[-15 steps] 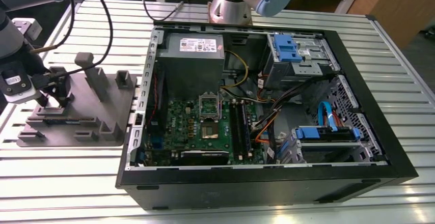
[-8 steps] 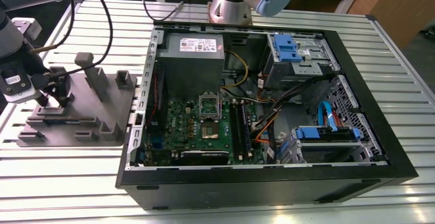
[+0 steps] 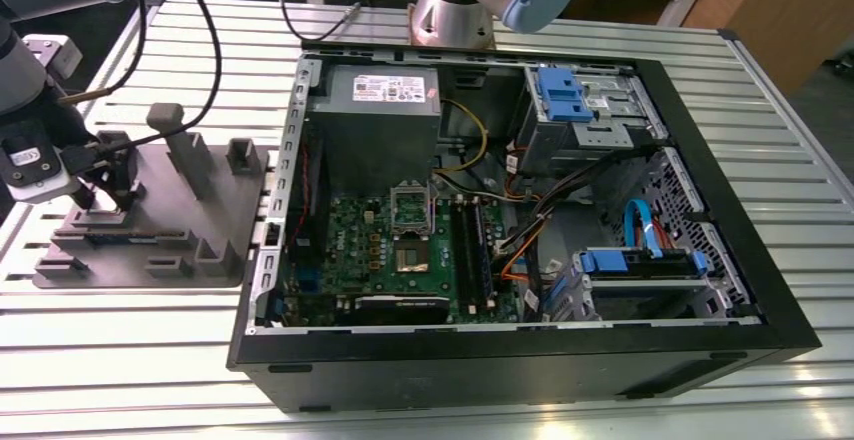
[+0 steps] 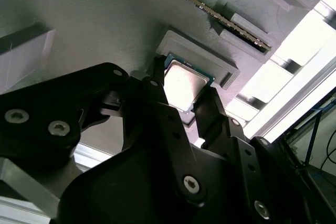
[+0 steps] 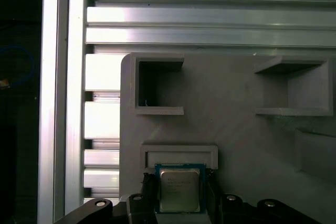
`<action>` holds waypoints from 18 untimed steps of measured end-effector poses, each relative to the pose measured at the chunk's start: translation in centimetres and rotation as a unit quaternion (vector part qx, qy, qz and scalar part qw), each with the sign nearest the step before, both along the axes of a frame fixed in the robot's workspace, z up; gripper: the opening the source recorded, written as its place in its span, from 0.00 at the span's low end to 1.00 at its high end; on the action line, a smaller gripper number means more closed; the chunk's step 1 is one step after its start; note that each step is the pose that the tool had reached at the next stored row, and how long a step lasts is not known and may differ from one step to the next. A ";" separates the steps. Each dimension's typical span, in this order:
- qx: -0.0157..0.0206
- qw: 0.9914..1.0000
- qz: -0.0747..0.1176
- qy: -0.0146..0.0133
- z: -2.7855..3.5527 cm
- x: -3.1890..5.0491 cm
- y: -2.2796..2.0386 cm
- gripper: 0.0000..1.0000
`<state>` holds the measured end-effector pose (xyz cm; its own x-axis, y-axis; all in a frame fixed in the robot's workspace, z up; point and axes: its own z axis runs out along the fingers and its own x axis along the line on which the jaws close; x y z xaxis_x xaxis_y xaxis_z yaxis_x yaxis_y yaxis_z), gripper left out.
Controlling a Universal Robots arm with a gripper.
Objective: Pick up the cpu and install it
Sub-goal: 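Pick up the cpu and move it towards the insertion slot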
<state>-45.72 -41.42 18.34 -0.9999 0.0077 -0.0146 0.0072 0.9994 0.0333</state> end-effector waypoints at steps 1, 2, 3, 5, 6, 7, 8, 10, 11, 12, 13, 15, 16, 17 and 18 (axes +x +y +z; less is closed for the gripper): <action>0.000 1.000 0.000 0.000 0.00 0.00 0.00 0.47; 0.000 1.000 0.000 0.000 0.00 0.00 0.00 0.47; 0.000 1.000 0.000 0.000 0.01 0.00 0.00 0.47; 0.000 1.000 0.000 0.000 0.10 0.00 0.00 0.47; 0.000 1.000 0.000 0.000 0.19 0.00 0.00 0.47; 0.000 1.000 0.000 0.000 0.29 0.00 0.00 0.47; 0.000 1.000 0.000 0.000 0.41 0.00 0.00 0.47; 0.000 1.000 0.000 0.000 0.68 0.00 0.00 0.47; 0.000 1.000 0.000 0.000 0.84 0.00 0.00 0.47; 0.000 1.000 0.000 0.000 0.99 0.00 0.00 0.47; 0.000 1.000 0.000 0.000 1.14 0.00 0.00 0.47; 0.000 1.000 0.000 0.000 1.44 0.00 0.00 0.47; 0.000 1.000 0.000 0.000 1.61 0.00 0.00 0.47; 0.000 1.000 0.000 0.000 1.79 0.00 0.00 0.47; 0.000 1.000 0.000 0.000 1.95 0.00 0.00 0.47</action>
<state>-45.72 -41.42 20.29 -0.9999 0.0077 -0.0146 0.0072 0.9994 0.0333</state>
